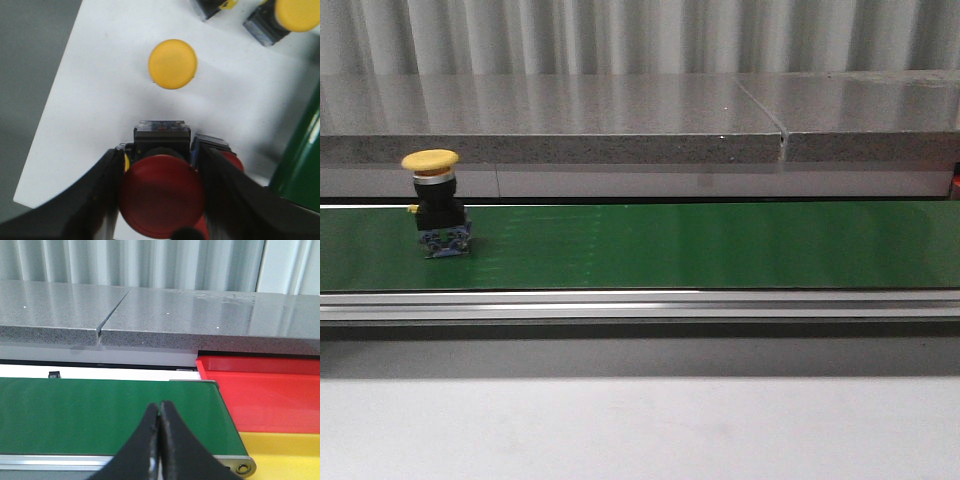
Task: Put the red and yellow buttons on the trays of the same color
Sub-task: 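Grasp a red-capped button with the left gripper and lift it over the belt, then lower the red button onto the belt and open the left gripper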
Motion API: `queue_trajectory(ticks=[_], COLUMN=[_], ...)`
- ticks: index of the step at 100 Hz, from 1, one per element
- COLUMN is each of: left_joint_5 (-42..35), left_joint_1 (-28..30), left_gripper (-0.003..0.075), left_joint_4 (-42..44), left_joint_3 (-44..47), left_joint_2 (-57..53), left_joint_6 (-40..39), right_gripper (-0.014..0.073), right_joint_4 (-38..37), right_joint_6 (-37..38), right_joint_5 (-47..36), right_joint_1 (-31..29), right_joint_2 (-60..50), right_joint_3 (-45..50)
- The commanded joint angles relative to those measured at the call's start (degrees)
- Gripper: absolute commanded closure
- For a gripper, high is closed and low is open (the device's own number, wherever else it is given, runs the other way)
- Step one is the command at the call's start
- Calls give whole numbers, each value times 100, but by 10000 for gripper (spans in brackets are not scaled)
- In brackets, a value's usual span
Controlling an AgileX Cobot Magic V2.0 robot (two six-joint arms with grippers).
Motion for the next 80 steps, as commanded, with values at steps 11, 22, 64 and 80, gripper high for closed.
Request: queue_trajectory(ticks=[11, 22, 64, 80], left_joint_5=[34, 113, 14, -29], left_joint_1=[-742, -1196, -2100, -2137], left_gripper=[481, 481, 481, 468], left_joint_4=[-69, -69, -69, -109], left_joint_3=[-189, -189, -189, -189], left_joint_2=[-520, -540, -114, 57], left_joint_6=[-63, -73, -73, -73], right_gripper=[660, 660, 660, 660], right_joint_4=[-66, -66, -66, -66], right_joint_6=[-6, -6, -6, -6], right_joint_5=[-400, -400, -400, -400], right_joint_1=[-8, -8, -8, -8], right_joint_2=[-90, -90, -90, -90], right_joint_3=[-39, -39, -39, -39])
